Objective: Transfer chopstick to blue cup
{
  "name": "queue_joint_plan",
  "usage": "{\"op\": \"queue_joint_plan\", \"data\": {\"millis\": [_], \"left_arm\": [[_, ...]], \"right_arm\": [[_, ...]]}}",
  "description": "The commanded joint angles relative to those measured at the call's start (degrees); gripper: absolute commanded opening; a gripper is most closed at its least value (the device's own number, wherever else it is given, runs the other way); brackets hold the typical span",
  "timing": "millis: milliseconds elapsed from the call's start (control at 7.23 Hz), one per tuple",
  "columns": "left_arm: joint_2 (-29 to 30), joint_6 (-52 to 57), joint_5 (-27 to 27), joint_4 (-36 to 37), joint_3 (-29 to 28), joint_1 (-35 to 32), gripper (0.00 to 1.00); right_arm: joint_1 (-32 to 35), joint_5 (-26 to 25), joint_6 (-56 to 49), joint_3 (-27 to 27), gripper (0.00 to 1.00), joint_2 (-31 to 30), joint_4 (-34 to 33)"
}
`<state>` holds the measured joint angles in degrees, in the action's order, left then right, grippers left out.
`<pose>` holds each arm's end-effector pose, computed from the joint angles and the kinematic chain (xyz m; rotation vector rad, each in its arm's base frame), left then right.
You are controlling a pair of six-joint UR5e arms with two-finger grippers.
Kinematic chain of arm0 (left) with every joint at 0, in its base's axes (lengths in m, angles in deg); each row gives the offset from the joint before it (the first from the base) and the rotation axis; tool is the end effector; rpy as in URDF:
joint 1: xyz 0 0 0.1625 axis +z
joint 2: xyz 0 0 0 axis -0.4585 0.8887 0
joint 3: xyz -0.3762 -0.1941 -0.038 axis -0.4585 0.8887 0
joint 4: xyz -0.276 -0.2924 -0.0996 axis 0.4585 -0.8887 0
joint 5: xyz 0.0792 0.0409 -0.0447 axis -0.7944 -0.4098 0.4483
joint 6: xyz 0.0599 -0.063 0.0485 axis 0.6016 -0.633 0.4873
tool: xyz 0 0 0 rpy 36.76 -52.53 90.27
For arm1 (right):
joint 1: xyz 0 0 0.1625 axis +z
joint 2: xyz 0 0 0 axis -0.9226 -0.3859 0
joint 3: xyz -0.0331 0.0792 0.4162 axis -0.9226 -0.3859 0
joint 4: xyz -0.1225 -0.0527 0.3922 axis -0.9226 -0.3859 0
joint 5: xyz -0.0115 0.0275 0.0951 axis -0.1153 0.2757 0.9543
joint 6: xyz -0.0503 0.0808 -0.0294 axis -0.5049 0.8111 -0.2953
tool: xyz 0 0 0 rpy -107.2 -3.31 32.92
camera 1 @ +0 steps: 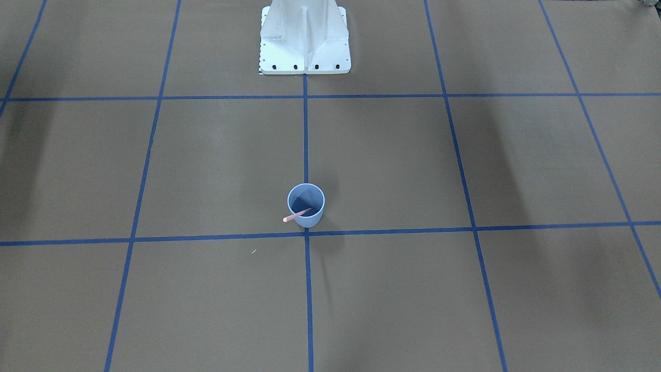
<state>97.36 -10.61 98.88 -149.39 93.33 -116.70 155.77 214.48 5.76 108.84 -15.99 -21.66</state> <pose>-0.0615 -0.5162 0.6766 0.0801 0.7349 -0.0200 0.0528 -0.4591 0.6430 -0.0307 -0.7548 -0.0234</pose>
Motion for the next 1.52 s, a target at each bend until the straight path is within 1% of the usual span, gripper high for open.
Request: {"op": "queue_joint_plan", "data": {"millis": [0,553,1384], "left_arm": [[-0.47,-1.43,2.29,4.12,5.0,-0.32,0.98],[-0.56,-1.44,2.38,4.58,4.67,-0.32,0.98],[-0.65,-1.35,2.21,4.49,4.4,-0.32,0.98]], "right_arm": [[1.79,0.5,-0.17,-0.93,1.0,-0.15,0.13],[3.02,1.64,0.44,0.82,1.0,0.82,0.22],[3.11,1.55,0.44,0.83,1.0,0.55,0.22]]}}
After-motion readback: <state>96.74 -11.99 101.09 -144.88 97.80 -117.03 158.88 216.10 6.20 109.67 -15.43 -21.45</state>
